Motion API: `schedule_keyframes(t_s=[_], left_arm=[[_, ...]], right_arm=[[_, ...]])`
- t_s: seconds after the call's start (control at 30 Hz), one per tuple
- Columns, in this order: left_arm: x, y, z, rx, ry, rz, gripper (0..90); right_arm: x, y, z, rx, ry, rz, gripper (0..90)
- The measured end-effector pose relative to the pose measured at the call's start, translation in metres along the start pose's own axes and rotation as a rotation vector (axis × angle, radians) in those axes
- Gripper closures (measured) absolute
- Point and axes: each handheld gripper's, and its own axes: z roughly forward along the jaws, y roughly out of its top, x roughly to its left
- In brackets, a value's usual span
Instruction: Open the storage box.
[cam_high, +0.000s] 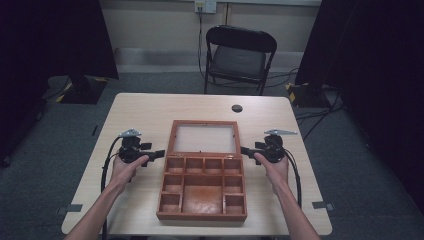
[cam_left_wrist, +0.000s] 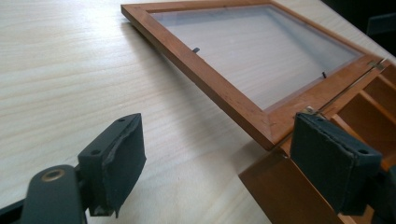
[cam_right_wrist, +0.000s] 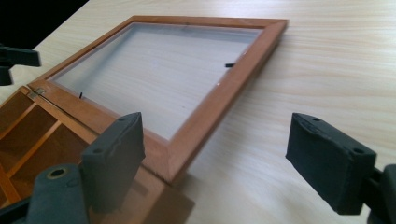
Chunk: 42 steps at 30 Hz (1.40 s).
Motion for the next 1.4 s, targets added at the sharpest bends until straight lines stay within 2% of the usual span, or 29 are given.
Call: schedule_keyframes(t_s=[0.03, 0.07, 0.13, 0.17, 0.27, 0.3, 0.43, 0.53, 0.6, 0.73, 0.8, 0.9, 1.0, 1.03, 1.1, 1.13, 1.17, 1.23, 1.3, 1.37, 1.4], left_arm=[[-0.001, -0.001, -0.003, 0.003, 0.014, 0.017, 17.6], [-0.002, -0.002, -0.005, 0.002, 0.018, 0.027, 17.6], [-0.003, -0.004, -0.009, 0.007, 0.015, 0.032, 17.6], [-0.004, -0.005, -0.011, 0.01, 0.021, 0.038, 18.0], [-0.006, -0.009, -0.017, 0.013, 0.042, 0.044, 20.2], [-0.006, -0.012, -0.019, 0.023, 0.05, 0.054, 20.7], [-0.009, -0.021, -0.025, 0.049, 0.073, 0.075, 20.5], [-0.01, -0.026, -0.03, 0.059, 0.092, 0.069, 19.5], [-0.014, -0.029, -0.035, 0.069, 0.129, 0.077, 18.5], [-0.019, -0.037, -0.044, 0.09, 0.149, 0.081, 18.0], [-0.019, -0.041, -0.049, 0.094, 0.159, 0.068, 16.1], [-0.017, -0.05, -0.055, 0.107, 0.169, 0.039, 15.9], [-0.015, -0.059, -0.058, 0.125, 0.215, 0.041, 15.9], [-0.015, -0.061, -0.058, 0.132, 0.234, 0.051, 15.9], [-0.012, -0.066, -0.058, 0.145, 0.279, 0.077, 15.9], [-0.012, -0.067, -0.057, 0.138, 0.292, 0.074, 15.9], [-0.009, -0.07, -0.057, 0.138, 0.313, 0.074, 15.9], [-0.008, -0.073, -0.055, 0.144, 0.323, 0.078, 15.9], [-0.009, -0.074, -0.052, 0.146, 0.351, 0.121, 15.4], [-0.009, -0.077, -0.05, 0.126, 0.363, 0.136, 13.0], [-0.009, -0.08, -0.047, 0.091, 0.358, 0.124, 11.3]], right_arm=[[0.001, -0.002, -0.005, -0.007, -0.043, -0.006, 18.5], [0.002, -0.004, -0.01, -0.013, -0.053, -0.008, 18.5], [0.002, -0.008, -0.019, -0.023, -0.049, 0.001, 18.6], [0.003, -0.013, -0.027, -0.022, -0.054, -0.004, 18.4], [0.004, -0.017, -0.034, -0.014, -0.062, -0.014, 18.0], [0.005, -0.022, -0.042, -0.01, -0.067, -0.019, 18.0], [0.008, -0.03, -0.052, 0.012, -0.068, -0.037, 18.2], [0.009, -0.039, -0.061, 0.028, -0.078, -0.055, 18.1], [0.011, -0.044, -0.066, 0.035, -0.092, -0.061, 18.1], [0.012, -0.059, -0.077, 0.047, -0.111, -0.064, 18.0], [0.012, -0.063, -0.079, 0.057, -0.108, -0.054, 17.7], [0.008, -0.073, -0.084, 0.066, -0.139, -0.042, 17.3], [0.0, -0.083, -0.085, 0.091, -0.166, -0.022, 16.9], [0.0, -0.083, -0.085, 0.091, -0.166, -0.022, 16.9], [-0.003, -0.088, -0.083, 0.117, -0.198, -0.024, 16.5], [-0.006, -0.092, -0.081, 0.141, -0.218, -0.031, 16.5], [-0.007, -0.093, -0.08, 0.15, -0.212, -0.022, 16.5], [-0.008, -0.097, -0.077, 0.173, -0.225, -0.025, 15.8], [-0.008, -0.098, -0.076, 0.171, -0.249, -0.035, 15.3], [-0.008, -0.1, -0.075, 0.165, -0.291, -0.069, 14.5], [-0.008, -0.102, -0.073, 0.145, -0.311, -0.085, 14.4]])
